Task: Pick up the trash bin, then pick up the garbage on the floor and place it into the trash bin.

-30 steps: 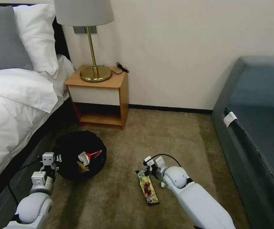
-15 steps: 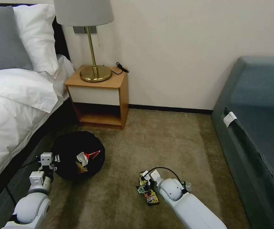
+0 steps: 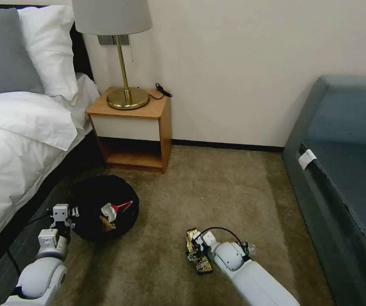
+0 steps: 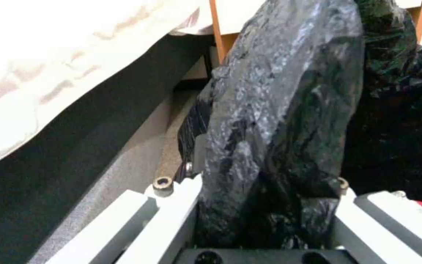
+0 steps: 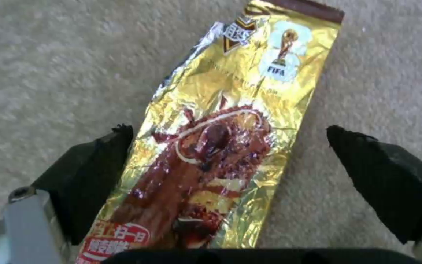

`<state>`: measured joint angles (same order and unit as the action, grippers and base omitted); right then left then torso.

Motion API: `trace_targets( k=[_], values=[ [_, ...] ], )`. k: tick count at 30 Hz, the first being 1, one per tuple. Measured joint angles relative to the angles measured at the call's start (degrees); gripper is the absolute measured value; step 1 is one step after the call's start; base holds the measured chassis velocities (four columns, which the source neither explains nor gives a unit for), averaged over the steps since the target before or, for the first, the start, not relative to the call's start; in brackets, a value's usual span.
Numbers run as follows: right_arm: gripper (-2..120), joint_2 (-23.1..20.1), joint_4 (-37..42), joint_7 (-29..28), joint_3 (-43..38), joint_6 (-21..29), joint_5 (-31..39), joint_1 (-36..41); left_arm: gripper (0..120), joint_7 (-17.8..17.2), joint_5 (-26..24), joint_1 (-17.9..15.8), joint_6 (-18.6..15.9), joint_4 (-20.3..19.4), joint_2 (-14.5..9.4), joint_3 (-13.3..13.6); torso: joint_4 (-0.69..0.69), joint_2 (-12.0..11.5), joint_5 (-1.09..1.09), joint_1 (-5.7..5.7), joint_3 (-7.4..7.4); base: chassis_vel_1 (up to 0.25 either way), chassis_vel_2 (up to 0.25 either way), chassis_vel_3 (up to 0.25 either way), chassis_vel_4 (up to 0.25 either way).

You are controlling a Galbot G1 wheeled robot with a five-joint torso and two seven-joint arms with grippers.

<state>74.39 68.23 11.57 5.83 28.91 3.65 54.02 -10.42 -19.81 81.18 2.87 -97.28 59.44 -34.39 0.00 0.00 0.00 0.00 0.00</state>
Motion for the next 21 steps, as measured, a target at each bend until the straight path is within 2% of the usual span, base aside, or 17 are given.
trace_targets(
  k=[4,7,11,13,15,17,19,21],
  values=[
    [99,0.07,-0.65,-0.01,-0.06,-0.98,-0.51,0.18,4,0.06,-0.02,0.00,0.22,0.12,0.01,0.06,0.00,0.00,0.00,0.00,0.00,0.000,0.000,0.000,0.000],
    [92,0.21,-1.05,0.04,-0.13,-1.38,-0.65,0.19,4,0.07,-0.03,0.02,0.30,0.12,0.01,0.08,0.00,0.00,0.00,0.00,0.00,0.000,0.000,0.000,0.000],
    [75,0.38,-1.23,0.33,-0.27,-1.95,-0.65,0.14,4,0.13,-0.04,0.10,0.34,0.09,0.00,0.09,0.01,0.01,0.00,0.00,0.00,0.000,0.000,0.000,0.000],
    [72,0.38,-1.19,0.36,-0.28,-2.02,-0.65,0.16,4,0.13,-0.05,0.12,0.34,0.07,-0.01,0.09,0.01,0.01,0.01,0.00,0.00,0.000,0.000,0.000,0.000],
    [56,0.25,-1.06,0.37,-0.48,-2.52,-0.71,0.27,4,0.15,-0.14,0.22,0.42,-0.09,-0.10,0.07,0.01,0.01,0.02,0.00,0.00,0.000,0.000,0.000,0.000],
    [56,0.24,-1.04,0.36,-0.50,-2.54,-0.72,0.28,4,0.15,-0.15,0.22,0.43,-0.09,-0.10,0.07,0.01,0.01,0.02,0.00,0.00,0.000,0.000,0.000,0.000],
    [44,0.20,-0.90,0.38,-0.66,-2.75,-0.82,0.35,4,0.17,-0.19,0.25,0.49,-0.09,-0.12,0.07,0.00,0.01,0.01,0.00,0.00,0.000,0.000,0.000,0.000],
    [44,0.20,-0.90,0.39,-0.67,-2.79,-0.85,0.34,4,0.17,-0.19,0.25,0.50,-0.09,-0.12,0.07,0.00,0.01,0.01,0.00,0.00,0.000,0.000,0.000,0.000]
  ],
)
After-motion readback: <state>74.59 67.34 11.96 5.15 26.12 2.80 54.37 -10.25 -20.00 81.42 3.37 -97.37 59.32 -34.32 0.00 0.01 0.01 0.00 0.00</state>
